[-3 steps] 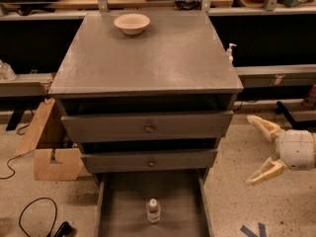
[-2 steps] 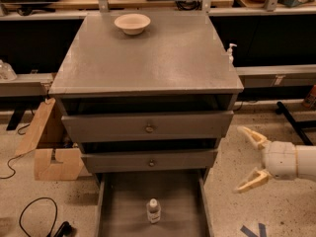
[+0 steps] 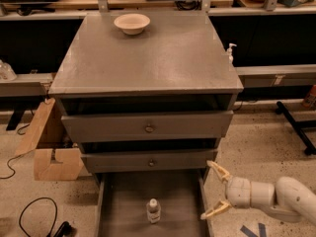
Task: Pick blue plastic bottle from bottom drawer and place on counter
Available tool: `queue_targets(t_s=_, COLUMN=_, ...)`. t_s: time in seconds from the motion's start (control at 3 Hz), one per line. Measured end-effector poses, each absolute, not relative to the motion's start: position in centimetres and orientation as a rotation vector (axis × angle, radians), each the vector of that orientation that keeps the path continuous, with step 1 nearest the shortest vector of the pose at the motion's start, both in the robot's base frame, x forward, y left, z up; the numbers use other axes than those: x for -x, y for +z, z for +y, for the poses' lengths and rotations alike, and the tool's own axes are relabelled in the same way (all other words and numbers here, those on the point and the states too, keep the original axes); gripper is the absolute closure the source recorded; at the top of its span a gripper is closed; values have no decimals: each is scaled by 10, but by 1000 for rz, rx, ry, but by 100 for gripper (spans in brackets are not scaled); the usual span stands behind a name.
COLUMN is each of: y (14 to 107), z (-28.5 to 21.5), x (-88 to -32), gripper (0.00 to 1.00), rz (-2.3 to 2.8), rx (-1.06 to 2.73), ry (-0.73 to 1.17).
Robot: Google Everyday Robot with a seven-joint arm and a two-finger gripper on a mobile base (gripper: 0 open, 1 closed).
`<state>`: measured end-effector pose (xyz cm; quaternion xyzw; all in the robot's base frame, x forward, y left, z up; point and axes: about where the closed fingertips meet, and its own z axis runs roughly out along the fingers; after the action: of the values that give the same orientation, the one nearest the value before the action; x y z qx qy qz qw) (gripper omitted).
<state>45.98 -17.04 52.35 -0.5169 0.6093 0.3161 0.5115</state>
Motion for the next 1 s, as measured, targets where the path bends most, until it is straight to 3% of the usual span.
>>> queue_targets(t_s=0.33, y=451, z=-137, x=-461, gripper=0, rz=1468, rx=1201, ry=866)
queue_targets(t_s=1.0, y=413, z=-103, x=-481, gripper=0, rz=1465, rx=1211, ry=894)
